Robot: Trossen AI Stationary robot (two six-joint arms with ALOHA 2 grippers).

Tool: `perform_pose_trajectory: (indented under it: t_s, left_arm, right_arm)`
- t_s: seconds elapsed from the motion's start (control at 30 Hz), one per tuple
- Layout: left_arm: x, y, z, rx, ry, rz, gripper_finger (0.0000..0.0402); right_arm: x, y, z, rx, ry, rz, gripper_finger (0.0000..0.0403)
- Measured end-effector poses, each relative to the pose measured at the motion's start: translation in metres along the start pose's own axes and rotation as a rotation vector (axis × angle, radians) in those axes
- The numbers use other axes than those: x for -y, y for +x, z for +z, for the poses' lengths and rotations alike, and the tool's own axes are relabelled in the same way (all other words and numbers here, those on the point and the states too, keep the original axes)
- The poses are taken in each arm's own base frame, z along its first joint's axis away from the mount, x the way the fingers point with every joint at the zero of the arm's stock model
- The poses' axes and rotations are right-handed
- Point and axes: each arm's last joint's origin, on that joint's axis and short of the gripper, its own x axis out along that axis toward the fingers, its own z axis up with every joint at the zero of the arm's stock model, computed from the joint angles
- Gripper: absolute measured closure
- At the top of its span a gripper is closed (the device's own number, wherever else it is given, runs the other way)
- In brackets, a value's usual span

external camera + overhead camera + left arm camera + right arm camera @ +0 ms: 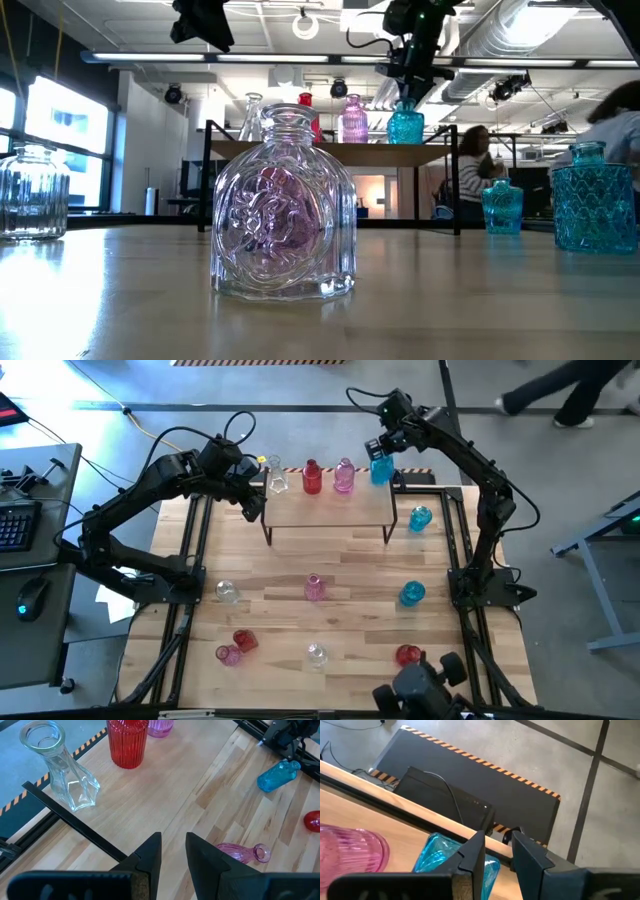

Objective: Sort vases onto shelf
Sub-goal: Adjust the vases on the shelf

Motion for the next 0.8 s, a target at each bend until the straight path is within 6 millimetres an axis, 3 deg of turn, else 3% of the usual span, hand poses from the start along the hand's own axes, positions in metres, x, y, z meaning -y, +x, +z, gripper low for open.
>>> perform_pose_trajectory:
  t_s: [0.8]
  left_arm:
    - [0.000, 0.000, 0.000, 0.000, 0.000, 0.000, 0.0321]
  right_arm:
    - [-0.018, -0.005, -0.008, -0.015, -0.012, -0.017, 0.0323]
